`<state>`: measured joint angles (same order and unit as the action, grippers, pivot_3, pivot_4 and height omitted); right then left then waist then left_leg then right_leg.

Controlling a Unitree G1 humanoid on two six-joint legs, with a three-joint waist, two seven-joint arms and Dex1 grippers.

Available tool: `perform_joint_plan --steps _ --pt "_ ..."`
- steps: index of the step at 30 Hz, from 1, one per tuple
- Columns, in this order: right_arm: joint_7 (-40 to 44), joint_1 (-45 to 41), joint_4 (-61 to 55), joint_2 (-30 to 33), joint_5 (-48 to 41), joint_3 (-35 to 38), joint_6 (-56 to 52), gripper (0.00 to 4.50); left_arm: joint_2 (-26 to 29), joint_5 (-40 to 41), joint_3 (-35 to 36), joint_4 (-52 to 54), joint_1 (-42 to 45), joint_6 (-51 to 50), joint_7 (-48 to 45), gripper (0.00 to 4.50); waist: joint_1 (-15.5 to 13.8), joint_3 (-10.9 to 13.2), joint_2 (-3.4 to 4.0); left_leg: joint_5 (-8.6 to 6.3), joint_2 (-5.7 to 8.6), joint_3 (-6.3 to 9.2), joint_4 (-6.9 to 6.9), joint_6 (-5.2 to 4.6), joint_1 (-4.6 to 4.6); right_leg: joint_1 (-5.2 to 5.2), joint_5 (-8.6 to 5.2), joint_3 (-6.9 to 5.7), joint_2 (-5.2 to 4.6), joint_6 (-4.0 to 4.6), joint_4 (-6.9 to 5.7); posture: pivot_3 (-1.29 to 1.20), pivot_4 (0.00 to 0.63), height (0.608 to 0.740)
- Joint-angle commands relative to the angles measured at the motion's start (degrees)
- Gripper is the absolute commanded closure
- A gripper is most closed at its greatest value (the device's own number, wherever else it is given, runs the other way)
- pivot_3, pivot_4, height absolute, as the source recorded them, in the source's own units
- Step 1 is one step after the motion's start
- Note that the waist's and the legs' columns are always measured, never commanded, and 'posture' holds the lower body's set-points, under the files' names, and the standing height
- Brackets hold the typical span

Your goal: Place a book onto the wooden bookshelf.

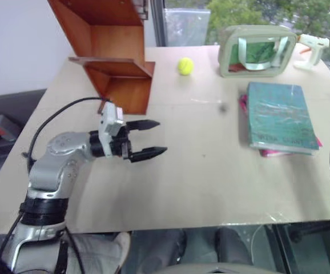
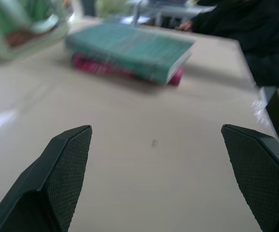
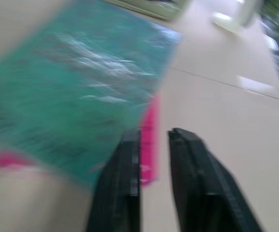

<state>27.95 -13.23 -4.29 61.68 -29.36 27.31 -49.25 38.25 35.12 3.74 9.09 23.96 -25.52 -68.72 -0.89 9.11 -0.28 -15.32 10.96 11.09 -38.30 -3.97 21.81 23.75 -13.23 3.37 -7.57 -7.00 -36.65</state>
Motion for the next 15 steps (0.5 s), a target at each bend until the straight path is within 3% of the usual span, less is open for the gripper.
perform_joint_plan --steps 1,4,7,10,15 --pt "-1.3 -15.35 20.84 1.19 10.11 -12.39 2.42 3.55 -0.95 1.68 -0.1 2.99 2.11 0.25 0.2 0.0 0.33 0.04 0.02 0.01 0.0 -0.01 0.01 -0.02 0.06 0.05 0.0 -0.01 -0.04 0.01 -0.01 0.0 0.15 0.74" --pt "-1.77 -36.49 45.92 -4.72 16.34 -18.92 7.02 3.55 -0.8 2.14 0.14 3.97 2.09 0.46 0.0 0.0 1.13 0.05 0.1 0.08 -0.19 -0.03 0.07 -0.14 0.15 0.29 -0.02 0.09 -0.04 0.04 0.0 0.0 0.15 0.74" --pt "-3.04 -47.98 64.54 -9.65 20.86 -21.28 13.88 3.55 -0.5 2.09 0.84 4.78 0.98 0.75 0.61 0.0 2.03 0.07 0.1 0.09 -0.23 -0.13 0.29 -0.13 0.36 0.64 -0.04 0.24 -0.04 0.09 0.04 0.0 0.15 0.74" --pt "-1.12 -52.6 74.05 -13.22 20.34 -19.07 15.7 3.55 -0.49 1.98 1.56 5.89 -0.28 0.85 1.8 0.0 2.1 0.06 0.1 0.09 -0.24 -0.08 0.26 -0.14 0.84 1.08 -0.05 0.18 -0.01 0.12 0.01 0.0 0.15 0.74" --pt "3.49 -54.32 78.86 -16.63 19.86 -17.21 13.04 3.55 0.56 3.03 3.67 9.21 -2.79 -0.47 4.28 0.0 2.05 0.07 0.12 0.09 -0.11 0.07 0.17 -0.15 1.04 1.09 -0.05 -0.29 0.03 0.13 -0.04 0.0 0.15 0.74"
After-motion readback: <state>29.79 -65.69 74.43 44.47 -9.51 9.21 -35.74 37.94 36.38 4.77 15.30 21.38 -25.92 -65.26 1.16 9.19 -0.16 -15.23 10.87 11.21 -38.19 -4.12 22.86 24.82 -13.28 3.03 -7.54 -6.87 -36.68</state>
